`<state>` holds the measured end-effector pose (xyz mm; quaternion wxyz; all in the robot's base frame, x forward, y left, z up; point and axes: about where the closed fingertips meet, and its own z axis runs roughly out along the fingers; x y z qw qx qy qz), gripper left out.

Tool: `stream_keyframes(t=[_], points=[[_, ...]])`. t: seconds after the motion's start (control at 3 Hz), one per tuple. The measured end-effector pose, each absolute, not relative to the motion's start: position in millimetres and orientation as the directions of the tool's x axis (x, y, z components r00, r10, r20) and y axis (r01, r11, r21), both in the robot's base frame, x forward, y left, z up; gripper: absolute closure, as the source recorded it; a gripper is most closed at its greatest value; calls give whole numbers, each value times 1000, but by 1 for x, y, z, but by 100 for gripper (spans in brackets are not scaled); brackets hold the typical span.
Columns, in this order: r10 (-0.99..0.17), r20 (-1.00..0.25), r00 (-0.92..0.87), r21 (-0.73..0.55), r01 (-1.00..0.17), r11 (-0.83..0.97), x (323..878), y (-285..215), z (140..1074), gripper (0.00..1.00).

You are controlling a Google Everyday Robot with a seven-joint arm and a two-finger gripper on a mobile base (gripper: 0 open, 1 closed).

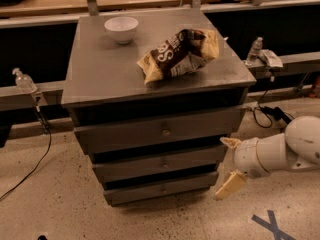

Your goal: Open middle drawer

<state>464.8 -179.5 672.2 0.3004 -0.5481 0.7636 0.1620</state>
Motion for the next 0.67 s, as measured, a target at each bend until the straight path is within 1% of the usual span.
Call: stream_keyframes(t=[0.33, 0.67], points=[[-744, -618, -255, -31, -937, 347, 480, -170, 588, 0], [-744, -618, -255, -31, -937, 347, 480, -170, 588, 0]])
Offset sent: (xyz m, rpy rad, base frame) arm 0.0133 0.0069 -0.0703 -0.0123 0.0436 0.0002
